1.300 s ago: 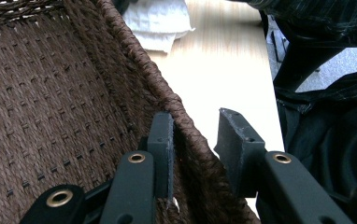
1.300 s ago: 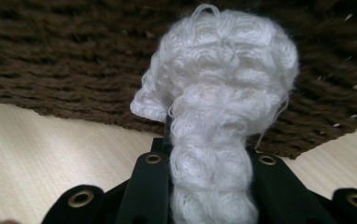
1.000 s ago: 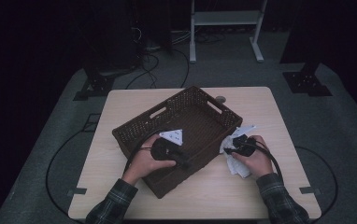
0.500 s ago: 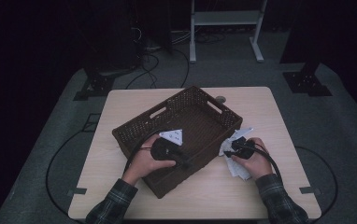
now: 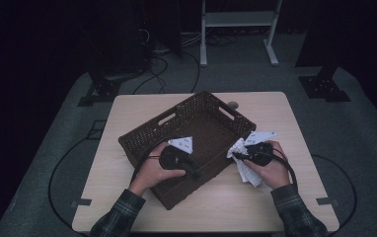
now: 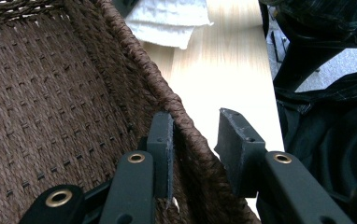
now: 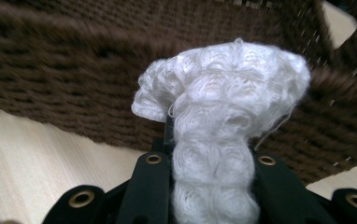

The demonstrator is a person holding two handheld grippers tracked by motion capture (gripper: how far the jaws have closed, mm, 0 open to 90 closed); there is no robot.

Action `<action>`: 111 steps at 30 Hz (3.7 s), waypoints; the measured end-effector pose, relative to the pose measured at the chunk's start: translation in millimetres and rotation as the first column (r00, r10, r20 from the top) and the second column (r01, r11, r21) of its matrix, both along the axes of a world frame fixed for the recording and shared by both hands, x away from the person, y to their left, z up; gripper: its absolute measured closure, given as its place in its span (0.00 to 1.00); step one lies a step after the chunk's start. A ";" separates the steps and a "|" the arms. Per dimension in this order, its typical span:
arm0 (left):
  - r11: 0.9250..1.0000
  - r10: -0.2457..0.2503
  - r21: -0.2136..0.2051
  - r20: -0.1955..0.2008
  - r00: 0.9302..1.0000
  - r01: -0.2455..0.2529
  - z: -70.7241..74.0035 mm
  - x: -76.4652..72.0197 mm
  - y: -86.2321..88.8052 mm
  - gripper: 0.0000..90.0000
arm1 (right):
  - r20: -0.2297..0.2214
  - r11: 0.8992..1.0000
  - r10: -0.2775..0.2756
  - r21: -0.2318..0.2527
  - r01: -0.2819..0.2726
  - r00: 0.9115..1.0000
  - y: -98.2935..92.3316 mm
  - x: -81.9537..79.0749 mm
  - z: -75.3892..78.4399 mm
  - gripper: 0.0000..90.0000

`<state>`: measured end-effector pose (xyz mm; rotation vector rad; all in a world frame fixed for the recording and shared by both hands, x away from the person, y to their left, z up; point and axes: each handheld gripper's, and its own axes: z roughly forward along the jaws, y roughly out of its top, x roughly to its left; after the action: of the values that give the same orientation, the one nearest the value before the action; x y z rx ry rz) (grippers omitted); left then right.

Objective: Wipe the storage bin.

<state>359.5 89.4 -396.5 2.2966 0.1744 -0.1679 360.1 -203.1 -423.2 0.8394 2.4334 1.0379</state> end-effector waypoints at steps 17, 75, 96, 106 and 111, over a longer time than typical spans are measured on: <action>1.000 0.000 0.000 0.004 1.000 0.000 0.0 -0.3 -0.2 0.73 | -0.076 0.999 0.024 -0.042 -0.027 0.997 11.3 6.3 -20.3 0.85; 1.000 0.001 0.002 0.003 1.000 -0.001 -0.1 -0.3 -0.2 0.73 | -0.090 0.990 0.108 -0.078 -0.115 0.990 39.4 -11.3 -24.6 0.84; 1.000 0.000 0.001 0.004 1.000 0.000 -0.2 -0.5 -0.3 0.73 | -0.154 0.985 0.097 -0.125 -0.116 0.983 39.9 -12.8 -51.0 0.84; 1.000 0.003 0.001 -0.001 1.000 -0.003 -0.2 -0.7 -0.3 0.73 | -0.063 0.985 0.166 -0.034 -0.168 0.984 47.1 -30.8 -20.4 0.84; 1.000 0.002 0.001 0.000 1.000 -0.002 -0.2 -0.5 -0.2 0.73 | -0.011 0.981 0.194 -0.018 -0.194 0.981 53.4 -38.4 -6.3 0.84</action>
<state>359.0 89.2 -396.8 2.2971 0.1771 -0.1668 321.7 -149.6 -429.6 0.6107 2.5688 1.0784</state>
